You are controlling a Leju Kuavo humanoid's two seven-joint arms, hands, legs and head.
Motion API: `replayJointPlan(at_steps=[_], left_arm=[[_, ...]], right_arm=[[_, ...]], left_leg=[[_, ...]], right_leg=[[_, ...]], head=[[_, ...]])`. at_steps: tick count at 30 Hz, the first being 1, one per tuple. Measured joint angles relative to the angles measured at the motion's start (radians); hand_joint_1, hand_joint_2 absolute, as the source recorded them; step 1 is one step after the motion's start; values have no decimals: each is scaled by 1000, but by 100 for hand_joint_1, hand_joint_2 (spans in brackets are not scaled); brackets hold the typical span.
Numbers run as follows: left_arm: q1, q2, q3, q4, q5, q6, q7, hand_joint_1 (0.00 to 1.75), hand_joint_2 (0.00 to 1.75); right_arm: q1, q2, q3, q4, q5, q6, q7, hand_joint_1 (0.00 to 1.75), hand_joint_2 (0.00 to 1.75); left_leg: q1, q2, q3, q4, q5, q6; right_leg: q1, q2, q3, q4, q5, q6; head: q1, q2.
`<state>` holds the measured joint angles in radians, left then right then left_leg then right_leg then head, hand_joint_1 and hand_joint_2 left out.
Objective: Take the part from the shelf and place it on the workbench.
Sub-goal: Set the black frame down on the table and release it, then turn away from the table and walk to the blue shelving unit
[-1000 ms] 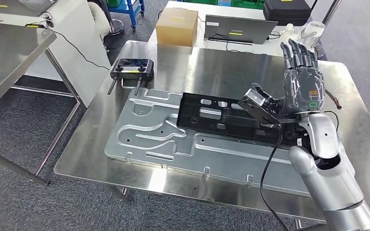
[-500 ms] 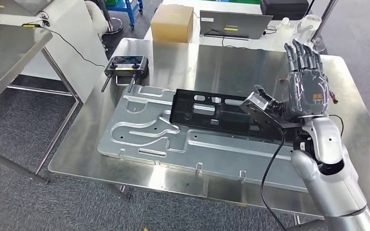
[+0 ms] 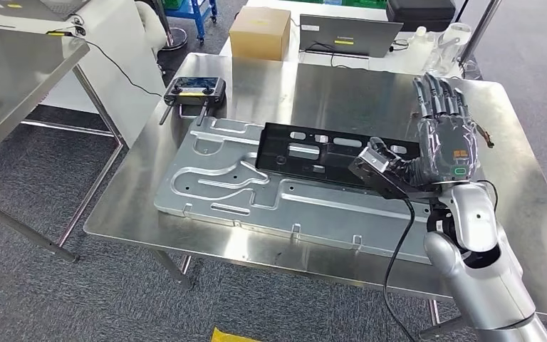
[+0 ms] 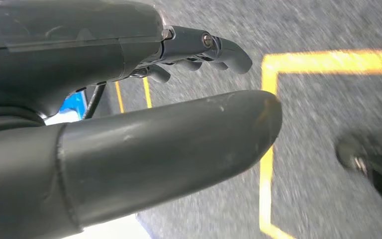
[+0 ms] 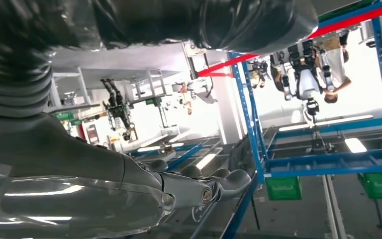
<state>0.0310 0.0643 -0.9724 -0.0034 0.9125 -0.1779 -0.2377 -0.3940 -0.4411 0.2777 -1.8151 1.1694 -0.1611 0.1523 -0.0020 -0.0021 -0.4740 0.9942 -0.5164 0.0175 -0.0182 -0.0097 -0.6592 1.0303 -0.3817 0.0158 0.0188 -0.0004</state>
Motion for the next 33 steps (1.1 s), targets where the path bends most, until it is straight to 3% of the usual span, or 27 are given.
replayJointPlan(at_steps=[1, 2, 4, 5, 6, 7, 8, 10, 12, 13, 15, 16, 17, 19, 20, 21, 22, 23, 24, 25, 27, 28, 30, 31, 32, 33], left_arm=[[0, 0, 0, 0, 0, 0, 0, 0, 0], [-1, 0, 0, 0, 0, 0, 1, 0, 0], [-1, 0, 0, 0, 0, -1, 2, 0, 0], [-1, 0, 0, 0, 0, -1, 2, 0, 0], [-1, 0, 0, 0, 0, -1, 3, 0, 0], [-1, 0, 0, 0, 0, -1, 4, 0, 0], [-1, -1, 0, 0, 0, -1, 5, 0, 0], [-1, -2, 0, 0, 0, -1, 5, 0, 0], [-1, -3, 0, 0, -2, -1, 6, 0, 0], [0, -3, 0, 0, -3, -1, 6, 0, 0], [3, -3, 0, 0, -3, 0, 6, 0, 0], [4, -3, 0, 0, -4, 0, 7, 0, 0], [5, -2, 0, 0, -4, 0, 8, 0, 0], [6, -3, 0, 0, -4, -1, 8, 0, 0], [6, -3, 0, 0, -5, -1, 9, 0, 0], [6, -2, 0, 0, -5, -1, 9, 0, 0], [6, -2, 0, 0, -5, -1, 9, 0, 0], [6, -2, 0, 0, -5, -1, 9, 0, 0], [5, -2, 0, 0, -6, -1, 9, 0, 0], [4, -2, 0, 0, -7, -1, 9, 0, 0], [2, 0, 0, 0, -10, -1, 9, 0, 0], [2, 1, 0, 0, -11, -1, 9, 0, 0], [4, 1, 0, 0, -12, -1, 10, 0, 0], [4, 1, 0, 0, -12, -1, 11, 0, 0], [5, 1, 0, 0, -12, -1, 11, 0, 0], [4, 1, 0, 0, -12, -2, 11, 0, 0]], right_arm=[[3, 0, 0, -1, 0, 0, 0, 0, 0], [5, -1, 0, -2, 0, 0, 1, 0, 0], [12, -1, 0, -2, -2, 0, 2, 0, 0], [16, -1, 0, -2, -3, 1, 3, 0, 0], [21, -1, 0, -2, -4, 1, 3, 0, 0], [25, -1, 0, -2, -4, 2, 3, 0, 0], [27, -2, 0, -2, -5, 2, 3, 0, 0], [28, -4, -1, -4, -14, 4, 4, 0, 0], [30, -12, -5, -11, -30, 10, 6, 0, 0], [32, -18, -8, -14, -37, 13, 7, 0, 0], [40, -25, -18, -17, -49, 16, 9, 0, 0], [46, -27, -22, -20, -52, 17, 9, 0, 0], [54, -28, -26, -25, -55, 16, 9, 0, 0], [77, -28, -32, -37, -56, 14, 9, 0, 0], [89, -29, -34, -43, -56, 12, 8, 0, 0], [99, -29, -35, -48, -56, 12, 8, 0, 0], [107, -29, -37, -51, -56, 11, 8, 0, 0], [113, -29, -38, -54, -56, 11, 7, 0, 0], [117, -29, -40, -58, -56, 10, 7, 0, 0], [121, -29, -43, -63, -56, 9, 7, 0, 0], [127, -31, -51, -73, -55, 5, 7, 0, 0], [129, -31, -55, -76, -55, 2, 7, 0, 0], [134, -33, -58, -79, -55, 0, 7, 0, 0], [137, -33, -60, -80, -55, 0, 7, 0, 0], [140, -35, -61, -81, -55, 0, 7, 0, 0], [142, -36, -62, -82, -55, 0, 7, 0, 0]], left_leg=[[2, 2, -6, -7, 15, 8], [4, 4, -16, -15, 31, 15], [5, 7, -42, -17, 57, 25], [4, 8, -58, -16, 67, 26], [3, 8, -74, -13, 77, 25], [3, 8, -90, -9, 86, 24], [3, 8, -106, -4, 94, 21], [2, 8, -133, 13, 105, 15], [-1, 7, -150, 27, 115, 5], [-1, 7, -154, 30, 121, -1], [0, 5, -161, 34, 126, -14], [2, 4, -169, 47, 107, -21], [4, 4, -181, 78, 70, -27], [9, 4, -212, 187, -33, -40], [11, 4, -224, 247, -66, -45], [12, 4, -224, 291, -74, -49], [14, 4, -211, 305, -59, -51], [15, 4, -181, 286, -31, -51], [15, 3, -134, 235, -4, -49], [14, 3, -78, 163, 3, -46], [10, 1, 3, 42, -13, -32], [7, 0, 17, 13, -22, -24], [5, 1, 5, 2, -4, -4], [6, 4, -5, 1, 9, 7], [7, 7, -19, -2, 24, 17], [6, 10, -34, -2, 38, 25]], right_leg=[[0, 1, -6, 9, -18, 4], [0, 3, -18, 38, -54, 7], [-2, 6, -50, 151, -157, 10], [-3, 6, -62, 212, -190, 13], [-3, 6, -63, 254, -197, 15], [-4, 6, -50, 265, -184, 17], [-4, 6, -20, 242, -157, 17], [-3, 6, 81, 116, -128, 14], [1, 6, 155, 6, -142, 4], [4, 6, 167, -17, -150, -1], [2, 4, 157, -22, -138, -15], [0, 2, 149, -24, -128, -23], [-2, -1, 138, -26, -116, -30], [-3, -3, 111, -25, -93, -37], [-2, -3, 95, -24, -81, -37], [-2, -3, 78, -22, -70, -35], [-2, -3, 61, -19, -58, -33], [-3, -3, 44, -15, -48, -31], [-4, -3, 28, -10, -38, -27], [-3, -2, 16, -6, -29, -22], [-2, -3, 4, -2, -12, -10], [-2, -4, 4, -5, -3, -3], [-4, -4, 2, -11, 11, 11], [-5, -3, -6, -3, -6, 15], [-5, -1, -18, 24, -44, 18], [-6, 1, -33, 71, -100, 19]], head=[[0, 0], [0, 0], [0, 0], [0, 0], [0, 0], [0, 0], [0, 0], [0, 0], [0, 0], [0, 0], [0, 0], [0, 0], [0, 0], [0, 0], [0, 0], [0, 0], [0, 0], [0, 0], [0, 0], [0, 0], [0, 0], [0, 0], [0, 0], [0, 0], [0, 0], [0, 0]])
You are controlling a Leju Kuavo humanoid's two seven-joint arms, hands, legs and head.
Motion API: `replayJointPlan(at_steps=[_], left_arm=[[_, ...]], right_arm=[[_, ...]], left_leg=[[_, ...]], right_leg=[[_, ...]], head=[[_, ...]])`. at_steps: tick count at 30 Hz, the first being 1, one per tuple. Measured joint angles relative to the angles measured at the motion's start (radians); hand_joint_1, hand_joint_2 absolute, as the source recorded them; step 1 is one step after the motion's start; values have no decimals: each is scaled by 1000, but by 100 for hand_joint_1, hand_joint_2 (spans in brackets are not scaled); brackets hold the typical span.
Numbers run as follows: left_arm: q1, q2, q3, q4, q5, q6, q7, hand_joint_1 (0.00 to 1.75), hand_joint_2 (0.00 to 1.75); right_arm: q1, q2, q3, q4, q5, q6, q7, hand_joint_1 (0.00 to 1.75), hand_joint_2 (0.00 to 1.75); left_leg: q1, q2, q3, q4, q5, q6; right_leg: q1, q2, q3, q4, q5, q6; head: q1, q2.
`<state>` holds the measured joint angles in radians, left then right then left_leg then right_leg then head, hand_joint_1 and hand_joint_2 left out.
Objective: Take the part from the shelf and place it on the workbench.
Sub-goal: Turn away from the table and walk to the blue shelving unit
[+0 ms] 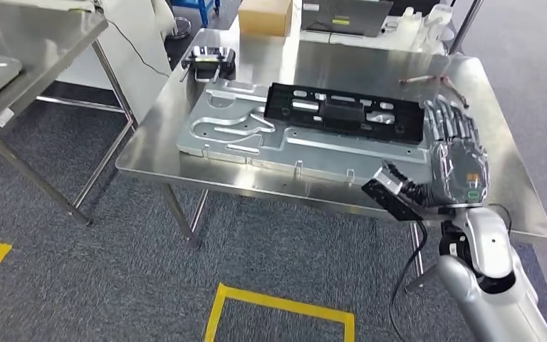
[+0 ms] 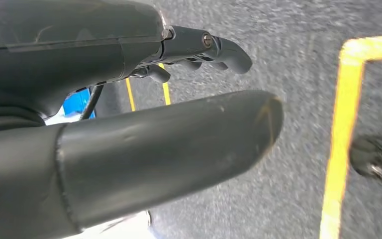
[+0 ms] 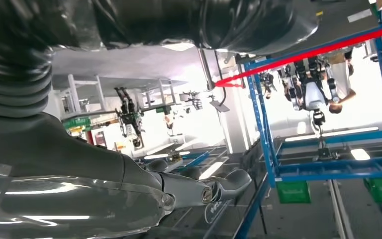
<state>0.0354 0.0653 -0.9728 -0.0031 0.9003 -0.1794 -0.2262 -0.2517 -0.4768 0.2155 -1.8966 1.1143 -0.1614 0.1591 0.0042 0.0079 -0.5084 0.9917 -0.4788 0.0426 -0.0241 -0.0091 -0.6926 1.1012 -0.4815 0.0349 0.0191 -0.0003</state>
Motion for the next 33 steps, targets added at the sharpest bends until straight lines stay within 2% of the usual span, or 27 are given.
replayJointPlan(at_steps=[1, 2, 3, 4, 5, 6, 7, 9, 10, 11, 12, 13, 14, 15, 17, 18, 19, 20, 21, 22, 24, 25, 27, 28, 29, 32, 33], left_arm=[[0, 0, 0, 0, 0, 0, 0, 0, 0], [0, 0, 0, 0, 0, 0, 0, 0, 0], [0, 0, 0, 0, 0, 0, 0, 0, 0], [0, 0, 0, 0, 0, 0, 0, 0, 0], [0, 0, 0, 0, 0, 0, 0, 0, 0], [0, 0, 0, 0, 0, 0, 0, 0, 0], [0, 0, 0, 0, 0, 0, 0, 0, 0], [0, -1, 0, 0, 0, 0, 0, 0, 0], [0, -2, 0, 0, 0, 0, 0, 0, 0], [1, -2, 0, 0, 0, 0, 0, 0, 0], [2, -2, 0, 0, 0, 0, 0, 0, 0], [3, -2, 0, 0, -1, -1, 0, 0, 0], [4, -1, 0, 0, -2, -2, 1, 0, 0], [5, -1, 0, 0, -4, -2, 1, 0, 0], [6, 0, -1, 0, -8, -3, 2, 0, 0], [7, 0, -1, 0, -12, -4, 2, 0, 0], [7, 2, -1, 0, -16, -6, 2, 0, 0], [7, 5, -1, 0, -18, -8, 2, 0, 0], [8, 9, -2, 0, -20, -10, 1, 0, 0], [7, 15, -2, 0, -22, -14, 0, 0, 0], [7, 27, -2, 0, -25, -19, -5, 0, 0], [7, 33, -2, 0, -29, -20, -9, 0, 0], [11, 41, -4, 0, -39, -18, -16, 0, 0], [14, 44, -7, 0, -43, -17, -18, 0, 0], [17, 45, -9, 0, -46, -15, -19, 0, 0], [21, 45, -14, 0, -52, -7, -17, 0, 0], [22, 45, -16, 0, -53, -4, -16, 0, 0]], right_arm=[[2, -1, -1, -1, 0, 0, 0, 0, 0], [4, -1, -1, -1, 0, 0, 0, 0, 0], [7, -1, -1, -1, 0, 0, 0, 0, 0], [9, -2, -1, -1, 0, 0, 0, 0, 0], [10, -2, -2, -1, 0, 0, 0, 0, 0], [11, -2, -2, -1, 0, 0, 0, 0, 0], [11, -2, -3, -2, 0, 0, 0, 0, 0], [9, -3, -8, -7, 0, 0, 0, 0, 0], [9, -4, -10, -9, 0, -1, 0, 0, 0], [9, -4, -12, -11, 0, -1, 0, 0, 0], [9, -4, -13, -11, 0, 0, 0, 0, 0], [9, -5, -13, -11, 0, 0, 0, 0, 0], [9, -5, -13, -11, 0, 0, 0, 0, 0], [9, -5, -14, -11, 0, 0, 0, 0, 0], [10, -5, -17, -12, -4, 1, -2, 0, 0], [10, -6, -19, -11, -8, 3, -4, 0, 0], [10, -6, -20, -11, -12, 6, -6, 0, 0], [8, -6, -21, -11, -15, 10, -8, 0, 0], [5, -6, -21, -10, -16, 13, -9, 0, 0], [2, -6, -21, -10, -16, 15, -10, 0, 0], [-4, -6, -22, -10, -16, 15, -6, 0, 0], [-2, -6, -23, -11, -18, 11, -1, 0, 0], [23, -13, -34, -14, -31, -2, 6, 0, 0], [44, -19, -44, -16, -41, -9, 4, 0, 0], [64, -26, -56, -18, -50, -13, -2, 0, 0], [103, -38, -90, -17, -67, -7, -15, 0, 0], [115, -41, -100, -16, -72, -2, -15, 0, 0]], left_leg=[[-2, 1, -17, 0, 13, 6], [-4, 2, -34, 2, 27, 8], [-6, 3, -52, 3, 41, 8], [-7, 3, -70, 6, 54, 7], [-9, 3, -89, 9, 66, 6], [-10, 2, -106, 14, 76, 3], [-11, 2, -121, 19, 85, 0], [-13, 1, -139, 30, 101, -10], [-12, 1, -143, 31, 110, -15], [-12, 1, -146, 30, 120, -22], [-10, 0, -148, 30, 123, -28], [-8, -2, -154, 38, 109, -35], [-6, -3, -163, 61, 76, -42], [-2, -4, -176, 102, 24, -49], [3, -4, -202, 223, -75, -63], [5, -4, -205, 278, -92, -67], [7, -4, -197, 309, -82, -71], [9, -4, -174, 310, -53, -72], [10, -4, -133, 277, -24, -72], [10, -4, -75, 211, -16, -70], [6, -6, 33, 62, -46, -58], [3, -7, 61, 16, -65, -49], [-1, -7, 59, -7, -60, -27], [-1, -7, 50, -9, -48, -17], [0, -6, 38, -12, -34, -6], [-5, 1, -12, -11, 7, 12], [-7, 3, -30, -9, 21, 13]], right_leg=[[1, 1, -16, 62, -57, 1], [1, 2, -27, 127, -96, 1], [1, 3, -30, 178, -108, 2], [1, 4, -20, 202, -95, 2], [2, 4, 7, 193, -67, 0], [2, 4, 53, 149, -40, -3], [5, 4, 113, 79, -31, -8], [11, 4, 215, -62, -55, -18], [15, 4, 238, -101, -69, -22], [16, 4, 241, -118, -71, -26], [16, 2, 234, -119, -60, -31], [14, 0, 226, -121, -49, -39], [12, -3, 214, -123, -35, -46], [10, -5, 200, -124, -22, -51], [10, -6, 166, -123, 5, -55], [10, -6, 146, -120, 20, -54], [10, -6, 126, -117, 33, -52], [9, -6, 105, -112, 46, -49], [8, -6, 84, -106, 58, -45], [9, -6, 68, -99, 68, -41], [10, -7, 48, -90, 86, -29], [11, -8, 44, -89, 96, -23], [9, -11, 43, -94, 111, -9], [7, -10, 38, -88, 99, -3], [5, -8, 28, -67, 67, 1], [2, 0, -15, 93, -88, 7], [2, 0, -21, 150, -110, 8]], head=[[0, 0], [0, 0], [0, 0], [0, 0], [0, 0], [0, 0], [0, 0], [0, 0], [0, 0], [0, 0], [0, 0], [0, 0], [0, 0], [0, 0], [0, 0], [0, 0], [0, 0], [0, 0], [0, 0], [0, 0], [0, 0], [0, 0], [0, 0], [0, 0], [0, 0], [0, 0], [0, 0]])
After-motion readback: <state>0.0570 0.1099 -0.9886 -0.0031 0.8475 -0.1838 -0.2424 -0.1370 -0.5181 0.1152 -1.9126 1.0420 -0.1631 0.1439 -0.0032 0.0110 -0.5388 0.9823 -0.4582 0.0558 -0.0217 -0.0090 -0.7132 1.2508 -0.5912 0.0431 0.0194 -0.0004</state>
